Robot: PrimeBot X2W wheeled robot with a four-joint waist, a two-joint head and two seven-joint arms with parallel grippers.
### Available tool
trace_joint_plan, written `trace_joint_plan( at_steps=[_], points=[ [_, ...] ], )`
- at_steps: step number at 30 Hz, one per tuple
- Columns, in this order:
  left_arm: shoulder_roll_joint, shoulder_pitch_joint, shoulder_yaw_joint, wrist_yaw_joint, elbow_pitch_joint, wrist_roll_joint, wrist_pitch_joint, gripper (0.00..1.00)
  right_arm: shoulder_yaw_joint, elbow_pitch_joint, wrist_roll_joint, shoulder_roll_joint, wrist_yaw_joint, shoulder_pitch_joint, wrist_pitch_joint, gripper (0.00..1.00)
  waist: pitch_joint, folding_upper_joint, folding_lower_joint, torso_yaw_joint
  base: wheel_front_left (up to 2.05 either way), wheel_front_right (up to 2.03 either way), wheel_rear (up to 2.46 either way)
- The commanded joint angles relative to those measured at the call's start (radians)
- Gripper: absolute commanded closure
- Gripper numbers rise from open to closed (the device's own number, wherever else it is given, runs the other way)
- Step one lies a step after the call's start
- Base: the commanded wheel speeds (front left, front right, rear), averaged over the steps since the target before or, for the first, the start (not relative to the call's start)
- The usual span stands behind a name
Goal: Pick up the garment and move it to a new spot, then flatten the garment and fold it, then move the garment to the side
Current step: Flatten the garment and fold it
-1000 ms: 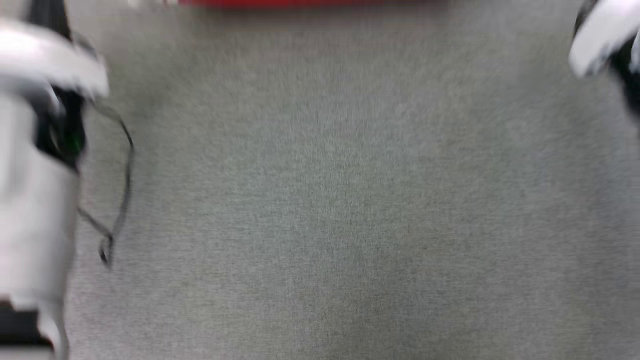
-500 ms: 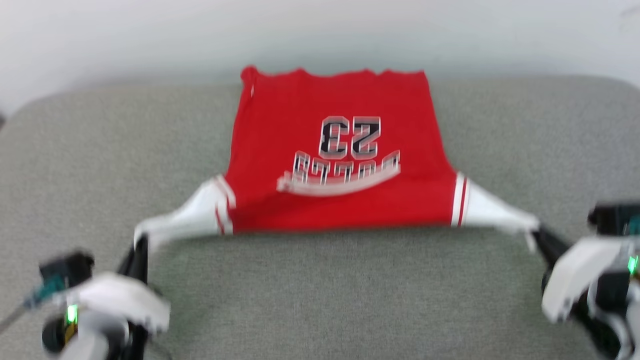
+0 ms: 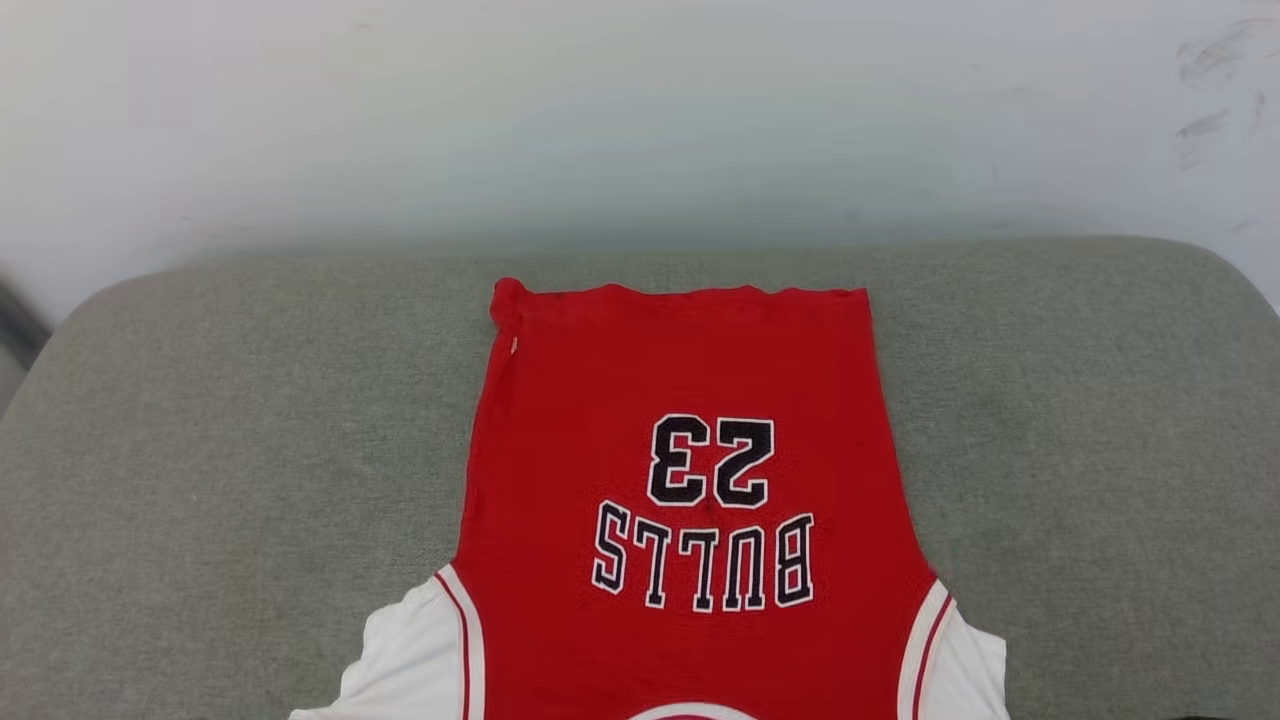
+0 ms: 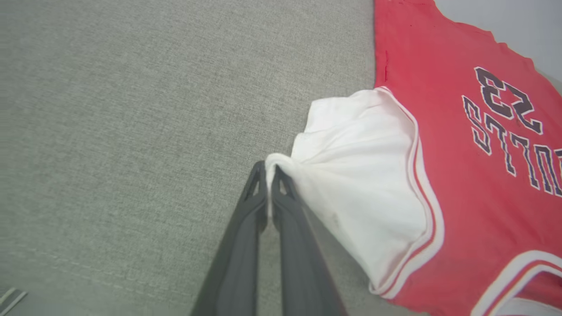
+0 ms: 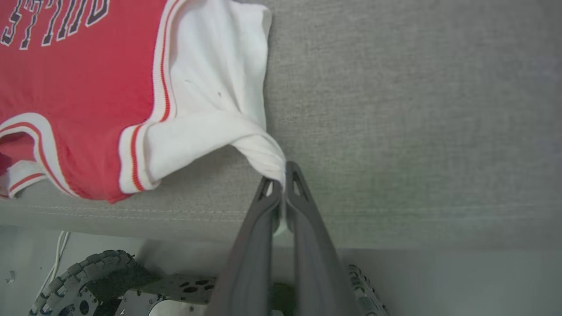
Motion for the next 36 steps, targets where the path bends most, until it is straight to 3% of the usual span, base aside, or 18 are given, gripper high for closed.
trace_joint_plan(
  at_steps=[1, 3, 12, 20, 24, 29, 36],
  points=[
    [0.005, 0.019, 0.0, 0.013, -0.015, 0.009, -0.002, 1.0, -0.002, 0.006, -0.004, -0.005, -0.001, 0.016, -0.005, 0.74, 0.002, 0.0, 0.0004, -0.001, 0.0, 0.0, 0.0],
    [0.003, 0.027, -0.009, 0.021, -0.033, 0.02, -0.005, 1.0, 0.003, 0.016, -0.006, -0.002, -0.001, 0.019, -0.021, 0.0, 0.003, 0.0, 0.0004, -0.001, 0.0, 0.0, 0.0],
    [-0.001, -0.021, -0.034, 0.034, -0.122, 0.066, -0.03, 1.0, -0.046, -0.014, -0.025, -0.022, -0.001, -0.134, -0.132, 0.0, 0.021, 0.0, 0.0004, 0.025, 0.0, 0.0, 0.0],
    [0.0, -0.126, -0.052, 0.027, -0.223, 0.115, -0.05, 1.0, -0.15, 0.125, -0.002, -0.052, -0.001, -0.515, -0.091, 0.0, 0.171, 0.0, 0.0004, 0.092, 0.0, 0.0, 0.0],
    [-0.011, -0.198, -0.065, 0.013, -0.256, 0.141, -0.067, 1.0, -0.161, 0.239, 0.002, -0.081, -0.001, -0.735, -0.003, 0.0, 0.268, 0.0, 0.0004, 0.138, 0.0, 0.0, 0.0],
    [-0.034, -0.282, -0.092, -0.014, -0.282, 0.163, -0.089, 1.0, -0.173, 0.375, -0.037, -0.121, -0.001, -0.996, 0.193, 0.0, 0.383, 0.0, 0.0004, 0.198, 0.0, 0.0, 0.0],
    [-0.072, -0.387, -0.125, -0.063, -0.272, 0.183, -0.124, 1.0, -0.206, 0.482, -0.126, -0.141, -0.001, -1.246, 0.401, 0.0, 0.517, 0.0, 0.0004, 0.272, 0.0, 0.0, 0.0]
  ],
)
